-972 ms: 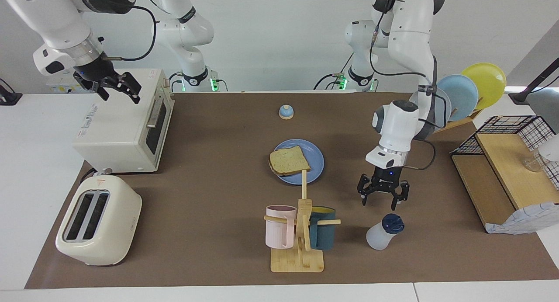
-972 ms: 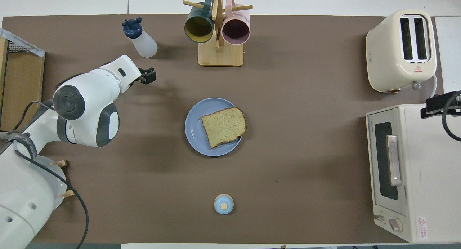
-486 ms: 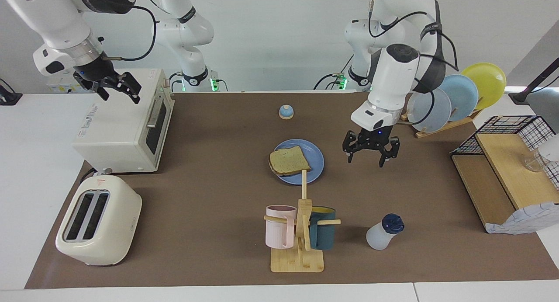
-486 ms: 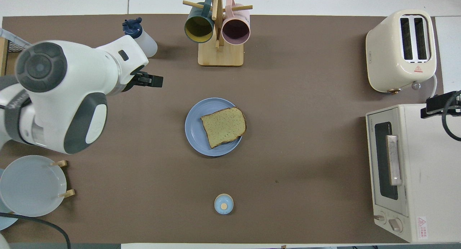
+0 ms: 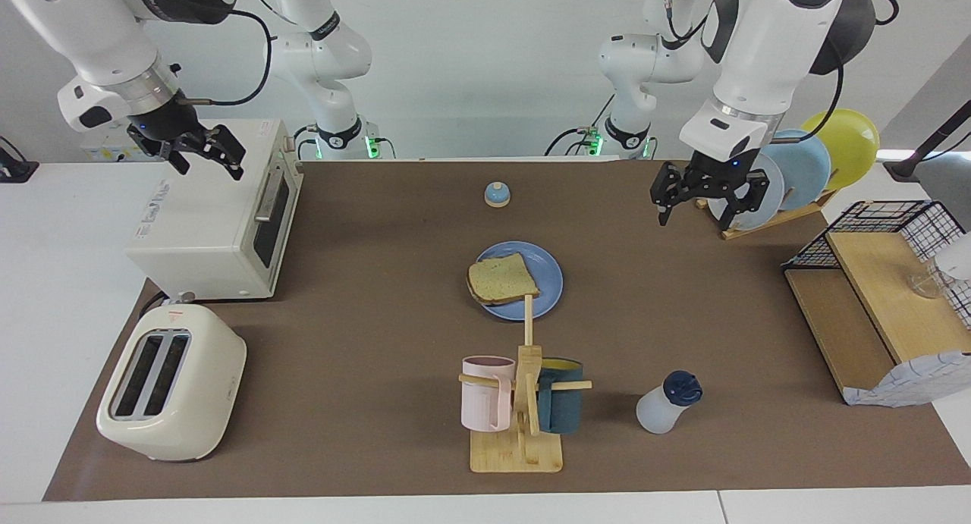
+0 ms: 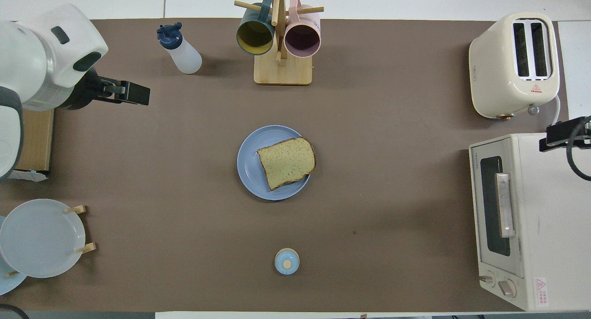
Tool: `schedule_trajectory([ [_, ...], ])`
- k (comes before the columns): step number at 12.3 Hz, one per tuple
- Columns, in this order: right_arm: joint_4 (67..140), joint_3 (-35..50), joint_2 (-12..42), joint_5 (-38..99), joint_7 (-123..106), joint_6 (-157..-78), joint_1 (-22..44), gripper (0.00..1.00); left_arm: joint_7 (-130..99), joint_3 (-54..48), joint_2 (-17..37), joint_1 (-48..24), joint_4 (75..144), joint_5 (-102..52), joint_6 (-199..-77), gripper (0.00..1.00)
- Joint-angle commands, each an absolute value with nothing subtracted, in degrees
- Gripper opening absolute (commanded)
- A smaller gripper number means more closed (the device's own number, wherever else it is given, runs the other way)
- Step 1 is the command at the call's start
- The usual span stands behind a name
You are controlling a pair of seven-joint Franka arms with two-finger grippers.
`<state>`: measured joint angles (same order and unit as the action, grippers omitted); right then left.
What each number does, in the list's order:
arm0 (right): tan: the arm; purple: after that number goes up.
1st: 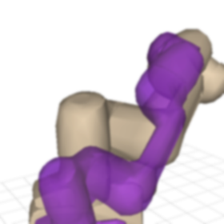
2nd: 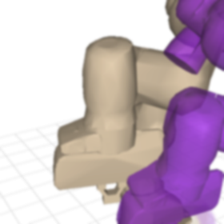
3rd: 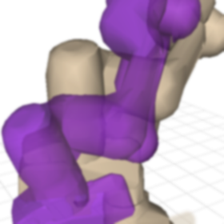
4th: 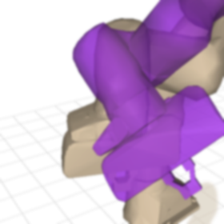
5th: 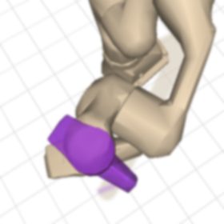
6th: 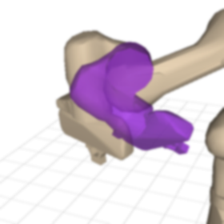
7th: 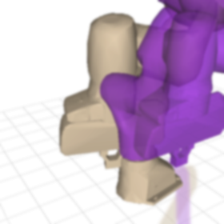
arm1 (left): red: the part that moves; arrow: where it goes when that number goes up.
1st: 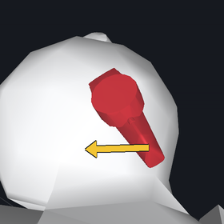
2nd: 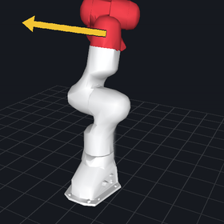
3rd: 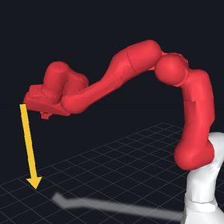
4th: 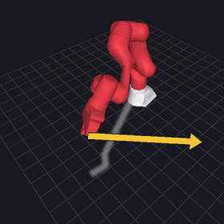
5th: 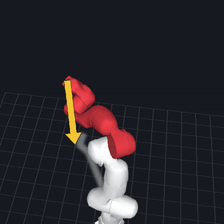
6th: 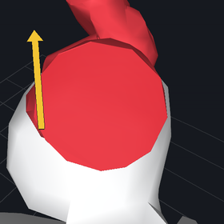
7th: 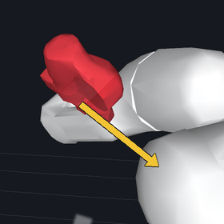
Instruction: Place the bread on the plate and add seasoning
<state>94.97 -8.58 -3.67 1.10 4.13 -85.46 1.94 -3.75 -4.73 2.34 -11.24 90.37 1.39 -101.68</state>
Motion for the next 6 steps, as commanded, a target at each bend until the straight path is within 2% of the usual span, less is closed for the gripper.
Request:
schedule_trajectory([
  [1,95.8,-8.52,-4.39,0.97,3.69,-85.25,1.85,1.0,-3.25,-4.57,-0.43,-11.16,92.81,0.44,-100.37,1.0],
  [5,95.8,-8.53,-4.39,1.05,3.69,-85.34,1.85,1.0,-3.34,-5.27,-1.67,-4.07,91.76,0.79,-97.49,1.0],
  [6,95.8,-8.53,-4.39,1.05,3.6,-85.25,1.85,1.0,-2.9,-5.1,-1.06,-1.78,88.1,0.62,-89.81,1.0],
])
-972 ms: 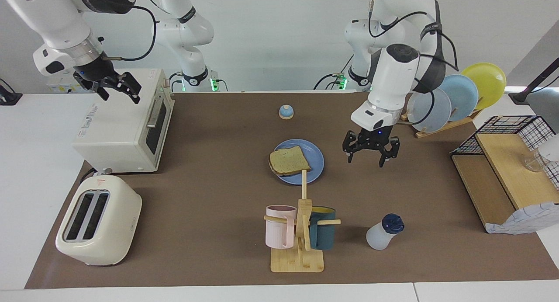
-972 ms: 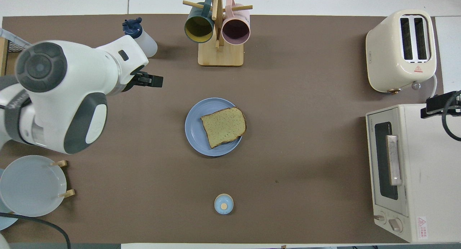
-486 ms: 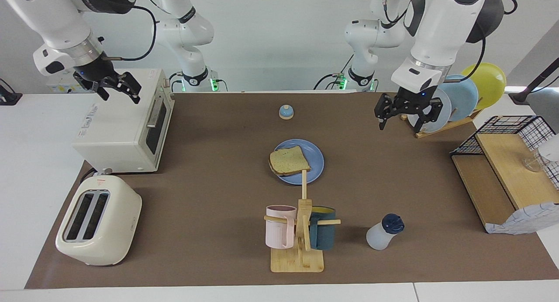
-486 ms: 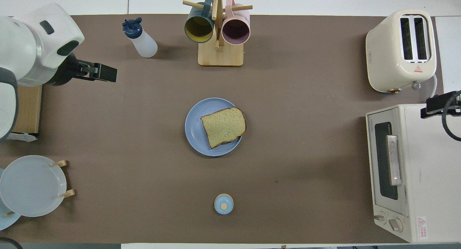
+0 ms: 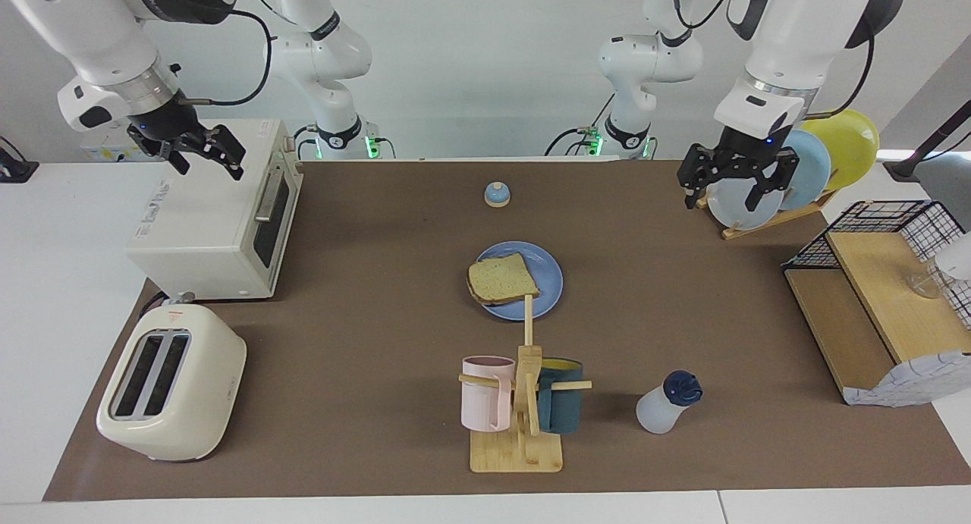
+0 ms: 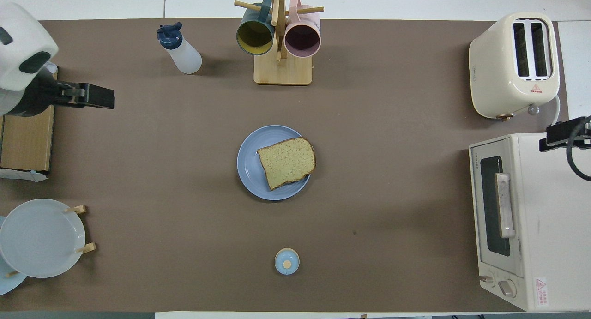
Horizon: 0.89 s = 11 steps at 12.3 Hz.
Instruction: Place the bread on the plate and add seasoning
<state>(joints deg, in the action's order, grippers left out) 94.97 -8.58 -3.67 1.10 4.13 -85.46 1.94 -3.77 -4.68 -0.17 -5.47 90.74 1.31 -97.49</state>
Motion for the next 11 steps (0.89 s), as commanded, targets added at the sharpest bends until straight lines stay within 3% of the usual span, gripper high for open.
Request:
schedule_trajectory([
  [1,95.8,-8.53,-4.39,1.05,3.6,-85.25,1.85,1.0,-1.51,-4.92,-0.79,-1.5,86.33,0.44,-84.6,1.0],
  [3,95.8,-8.53,-4.39,1.05,3.69,-85.34,1.85,1.0,3.42,-4.48,-3.67,-1.14,92.16,0.35,-83.66,1.0],
  [6,95.8,-8.53,-4.39,1.05,3.69,-85.25,1.85,1.0,2.82,-4.31,-7.73,-1.66,101.59,0.35,-91.74,1.0],
  [11,95.8,-8.53,-4.39,1.05,3.69,-85.25,1.85,1.0,2.55,-0.63,-3.52,-4.66,92.99,-2.98,-89.03,1.0],
])
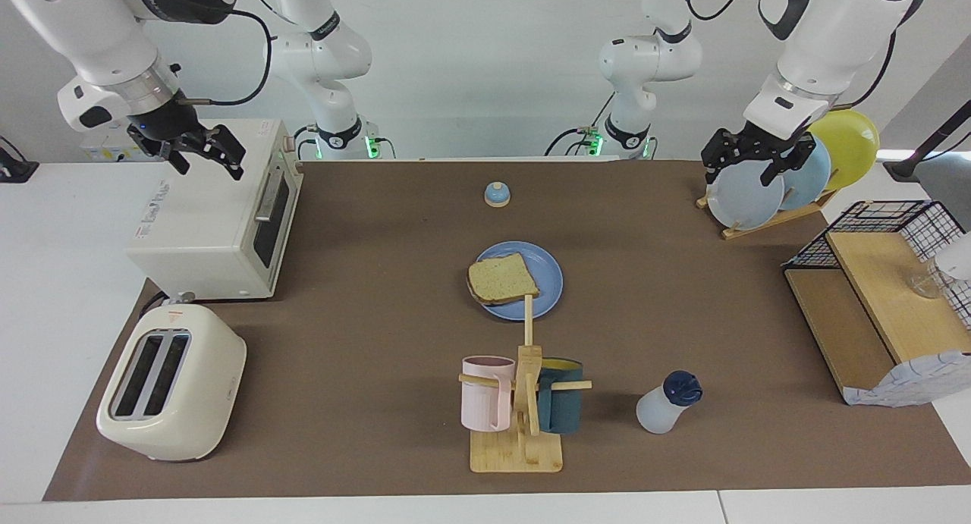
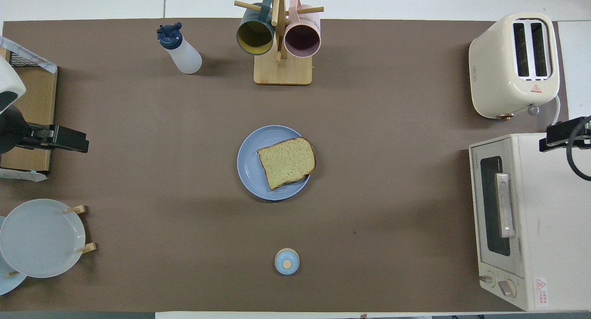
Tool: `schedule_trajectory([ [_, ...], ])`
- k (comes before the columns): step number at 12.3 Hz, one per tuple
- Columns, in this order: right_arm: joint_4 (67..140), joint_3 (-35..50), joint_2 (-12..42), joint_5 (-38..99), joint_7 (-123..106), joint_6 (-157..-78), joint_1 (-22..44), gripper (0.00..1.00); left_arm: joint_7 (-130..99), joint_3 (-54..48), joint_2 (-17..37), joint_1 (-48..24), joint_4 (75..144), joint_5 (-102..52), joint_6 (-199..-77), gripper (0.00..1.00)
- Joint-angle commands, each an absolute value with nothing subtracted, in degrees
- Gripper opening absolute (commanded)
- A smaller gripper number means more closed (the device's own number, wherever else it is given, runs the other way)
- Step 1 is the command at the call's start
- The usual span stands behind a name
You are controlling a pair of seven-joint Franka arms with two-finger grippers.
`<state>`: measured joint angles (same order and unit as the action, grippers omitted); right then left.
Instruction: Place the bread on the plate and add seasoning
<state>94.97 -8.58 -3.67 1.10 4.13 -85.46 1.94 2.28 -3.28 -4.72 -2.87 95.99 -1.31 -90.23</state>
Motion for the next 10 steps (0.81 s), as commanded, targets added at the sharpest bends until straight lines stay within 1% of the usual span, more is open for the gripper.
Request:
schedule_trajectory([
  [1,95.8,-8.53,-4.39,1.05,3.69,-85.25,1.85,1.0,2.55,-0.62,-3.6,-4.66,93.34,-2.81,-89.47,1.0],
  [6,95.8,-8.53,-4.39,1.05,3.6,-85.25,1.85,1.0,4.82,-0.7,-3.25,-4.22,93.69,0.7,-90.17,1.0],
  [10,95.8,-8.53,-4.39,1.05,3.69,-85.25,1.85,1.0,4.75,-0.7,-3.34,-4.04,93.78,0.62,-90.44,1.0],
])
